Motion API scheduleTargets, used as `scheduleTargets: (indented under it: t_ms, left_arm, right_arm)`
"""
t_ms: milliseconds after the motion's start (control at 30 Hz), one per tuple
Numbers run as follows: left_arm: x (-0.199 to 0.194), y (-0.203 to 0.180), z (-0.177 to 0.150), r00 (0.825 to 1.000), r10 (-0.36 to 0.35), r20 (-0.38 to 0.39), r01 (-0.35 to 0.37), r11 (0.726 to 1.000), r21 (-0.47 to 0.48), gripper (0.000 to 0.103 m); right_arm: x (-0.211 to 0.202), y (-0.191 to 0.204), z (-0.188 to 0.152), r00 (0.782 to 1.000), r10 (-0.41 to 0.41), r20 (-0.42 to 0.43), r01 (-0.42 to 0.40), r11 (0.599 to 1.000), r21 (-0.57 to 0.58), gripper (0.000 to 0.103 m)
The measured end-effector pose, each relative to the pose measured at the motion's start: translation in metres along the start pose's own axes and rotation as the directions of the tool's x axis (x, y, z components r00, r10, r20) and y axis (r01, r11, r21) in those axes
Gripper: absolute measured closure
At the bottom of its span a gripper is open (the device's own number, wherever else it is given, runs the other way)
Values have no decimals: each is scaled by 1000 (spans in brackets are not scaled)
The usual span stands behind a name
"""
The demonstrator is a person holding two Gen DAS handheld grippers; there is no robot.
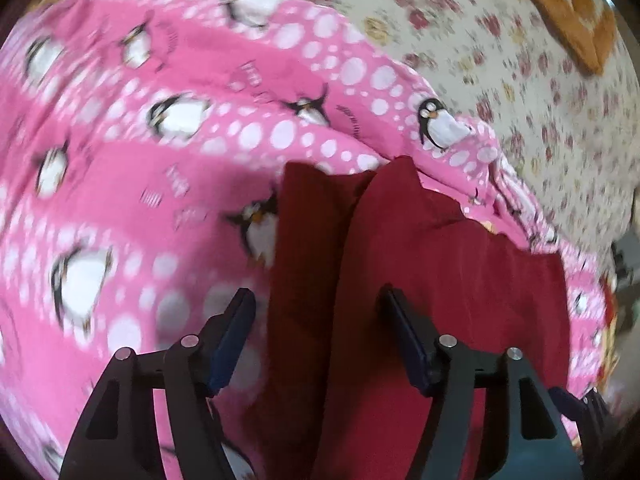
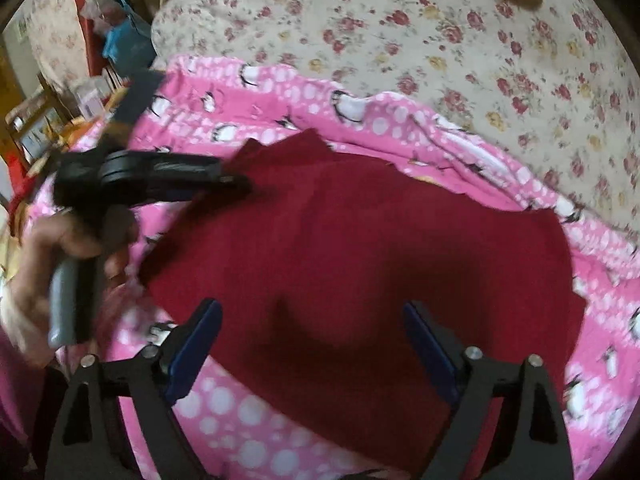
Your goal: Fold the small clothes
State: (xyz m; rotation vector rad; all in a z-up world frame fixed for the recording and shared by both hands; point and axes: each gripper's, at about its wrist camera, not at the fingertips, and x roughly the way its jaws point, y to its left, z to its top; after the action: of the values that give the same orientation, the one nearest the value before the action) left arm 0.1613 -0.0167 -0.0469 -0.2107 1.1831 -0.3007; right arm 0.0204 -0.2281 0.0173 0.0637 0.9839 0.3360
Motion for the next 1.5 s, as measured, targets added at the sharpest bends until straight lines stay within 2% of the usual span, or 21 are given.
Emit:
scheduleTargets:
  t_ms: [100, 233, 433, 533, 633, 733, 767, 800, 900, 1000, 1100, 1133, 1200, 1267, 1367, 1500]
  left_arm:
    - [8, -6, 13, 1000, 16, -13, -15, 997, 74, 56]
    - [23, -5, 25, 997, -20, -78, 30, 992, 124, 56]
    - [28, 1, 37, 985, -88, -149, 115, 977, 180, 56]
    - [29, 6, 41, 980, -121, -158, 148, 974, 172, 56]
    - [28, 2, 36, 986, -101, -133, 128, 969, 211, 56]
    - [32, 0, 36, 989, -94, -114, 117, 971, 207, 54]
    - [33, -2, 35, 990, -89, -107, 110, 972, 209, 53]
    - [33, -3, 34, 992, -79, -101, 100, 971, 217, 53]
    - [34, -7, 34, 994, -55, -93, 76, 968, 239, 52]
    - [36, -11, 35, 995, -44, -93, 65, 967, 245, 52]
    - [36, -10, 35, 994, -45, -96, 67, 968, 244, 51]
    - [36, -10, 35, 994, -46, -96, 69, 967, 244, 51]
    - [37, -11, 36, 994, -49, -97, 72, 966, 247, 51]
    - [38, -10, 36, 994, -50, -96, 72, 966, 249, 49]
    - [37, -11, 36, 995, -44, -93, 66, 965, 255, 47]
    - [38, -13, 35, 995, -42, -92, 65, 963, 263, 47]
  right_arm:
    - [8, 17, -2, 998, 41, 39, -41, 999, 6, 14]
    - [26, 46, -5, 996, 64, 55, -62, 997, -35, 24]
    - [45, 90, -9, 989, 125, 85, -117, 989, -92, 24]
    - [51, 114, -10, 991, 81, 110, -62, 984, -165, 24]
    - [61, 130, -16, 993, 42, 107, -16, 973, -229, 24]
    - [70, 143, -27, 994, -21, 109, 52, 955, -293, 25]
    - [73, 145, -29, 993, -40, 115, 73, 951, -302, 27]
    - [73, 143, -29, 992, -40, 122, 74, 955, -289, 35]
    - [72, 130, -24, 992, 8, 128, 19, 977, -214, 48]
    - [72, 123, -18, 992, 28, 127, -4, 983, -182, 54]
    - [72, 126, -18, 992, 14, 124, 9, 982, -187, 52]
    - [73, 129, -18, 992, 4, 125, 22, 978, -205, 47]
    - [75, 138, -20, 994, -10, 112, 38, 968, -249, 32]
    - [73, 144, -26, 993, -13, 120, 47, 956, -288, 32]
    - [76, 143, -25, 993, -18, 120, 52, 958, -282, 33]
    - [78, 130, -15, 992, -3, 125, 30, 977, -213, 67]
